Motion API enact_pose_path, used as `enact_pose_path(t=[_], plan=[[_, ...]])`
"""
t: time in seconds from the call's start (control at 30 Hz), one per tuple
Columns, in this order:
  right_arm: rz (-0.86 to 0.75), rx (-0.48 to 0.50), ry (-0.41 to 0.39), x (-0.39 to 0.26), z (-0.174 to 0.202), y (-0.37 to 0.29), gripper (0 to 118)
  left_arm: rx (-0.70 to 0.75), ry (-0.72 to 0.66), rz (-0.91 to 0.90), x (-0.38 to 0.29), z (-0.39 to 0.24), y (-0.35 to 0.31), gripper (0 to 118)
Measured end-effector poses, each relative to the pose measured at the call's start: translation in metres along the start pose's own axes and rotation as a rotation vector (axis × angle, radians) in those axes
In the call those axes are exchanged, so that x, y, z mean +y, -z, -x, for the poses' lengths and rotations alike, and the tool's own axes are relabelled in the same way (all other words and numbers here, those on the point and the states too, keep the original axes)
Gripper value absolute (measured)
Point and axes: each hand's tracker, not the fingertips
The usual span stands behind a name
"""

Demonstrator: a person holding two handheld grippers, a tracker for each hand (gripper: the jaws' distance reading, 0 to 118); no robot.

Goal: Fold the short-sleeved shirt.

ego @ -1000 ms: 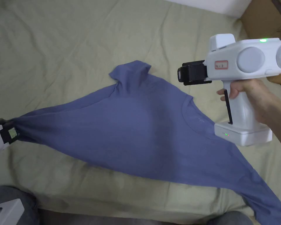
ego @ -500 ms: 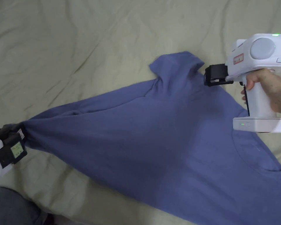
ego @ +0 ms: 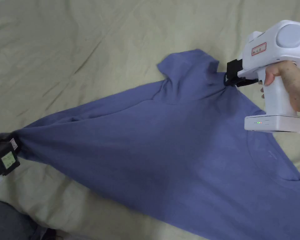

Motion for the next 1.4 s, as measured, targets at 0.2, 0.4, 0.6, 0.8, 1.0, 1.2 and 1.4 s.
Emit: enact_pose_path(t=[0.2,0.4,0.6,0.8,1.0,1.2,1.4], plan=[[-0.152,0.043,-0.024,-0.035,-0.012,-0.124,2,-0.063,-0.003,-0.052,0.014,-0.007,-0.013,1],[-0.366,0.067,0.09,-0.121,-0.036,-0.275,2,-0.2,0.039,-0.143,0.046,-0.022,-0.046,1],[-0.615,0.04,0.176,-0.221,-0.056,-0.414,2,-0.365,0.049,-0.297,0.09,-0.051,-0.112,1],[-0.807,-0.036,0.204,-0.282,-0.065,-0.513,2,-0.502,0.138,-0.495,0.138,-0.088,-0.191,1],[-0.914,-0.094,0.206,-0.298,-0.057,-0.572,2,-0.552,0.214,-0.65,0.188,-0.113,-0.257,1],[-0.971,-0.118,0.22,-0.286,-0.053,-0.6,2,-0.557,0.256,-0.69,0.233,-0.123,-0.293,1],[-1.003,-0.147,0.221,-0.242,-0.05,-0.603,2,-0.503,0.282,-0.64,0.276,-0.14,-0.284,1]])
